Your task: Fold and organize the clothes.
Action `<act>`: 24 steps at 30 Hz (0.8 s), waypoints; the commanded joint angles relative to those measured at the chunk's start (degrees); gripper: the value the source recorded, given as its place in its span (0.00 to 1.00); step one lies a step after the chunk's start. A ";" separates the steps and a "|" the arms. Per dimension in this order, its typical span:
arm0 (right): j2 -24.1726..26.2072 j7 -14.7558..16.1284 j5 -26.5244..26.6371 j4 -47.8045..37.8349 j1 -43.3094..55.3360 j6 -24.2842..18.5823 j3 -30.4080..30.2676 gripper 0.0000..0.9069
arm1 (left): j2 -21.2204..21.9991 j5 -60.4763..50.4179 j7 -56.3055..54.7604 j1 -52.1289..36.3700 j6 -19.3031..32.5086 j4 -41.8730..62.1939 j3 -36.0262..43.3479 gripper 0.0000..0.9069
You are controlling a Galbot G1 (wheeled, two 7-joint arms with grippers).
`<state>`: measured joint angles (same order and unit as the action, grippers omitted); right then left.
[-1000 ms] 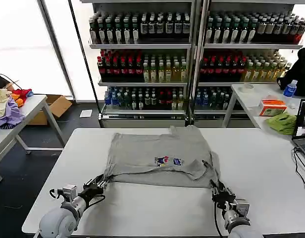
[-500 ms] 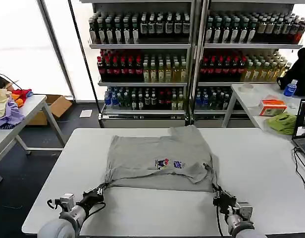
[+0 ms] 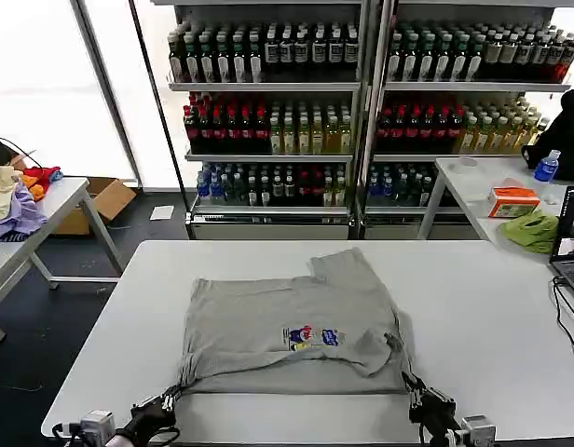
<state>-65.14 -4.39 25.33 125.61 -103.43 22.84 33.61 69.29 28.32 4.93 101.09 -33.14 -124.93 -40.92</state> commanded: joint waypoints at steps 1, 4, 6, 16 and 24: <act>0.34 -0.54 1.12 3.28 -6.33 3.11 1.39 1.00 | 0.78 -3.90 2.78 7.56 -0.04 -5.16 -4.93 0.61; 0.03 -0.64 2.92 3.62 -5.29 2.54 2.56 1.00 | 0.52 -4.79 3.03 6.78 -0.04 -5.28 -5.66 1.00; 0.22 -0.60 5.51 3.69 -4.31 1.93 4.15 1.00 | -0.49 -4.16 3.02 6.16 -0.02 -4.89 -7.48 1.00; 6.86 6.44 14.61 -0.20 8.00 1.69 14.68 1.00 | -7.11 1.79 3.43 0.50 -0.04 0.78 -17.52 1.00; 13.82 16.47 15.60 -17.76 36.16 9.10 5.14 1.00 | -18.92 8.65 7.18 -13.86 0.00 9.82 -11.58 1.00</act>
<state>-57.53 3.67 36.96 121.23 -90.64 26.60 42.06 62.50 29.61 8.85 100.57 -33.21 -124.02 -53.80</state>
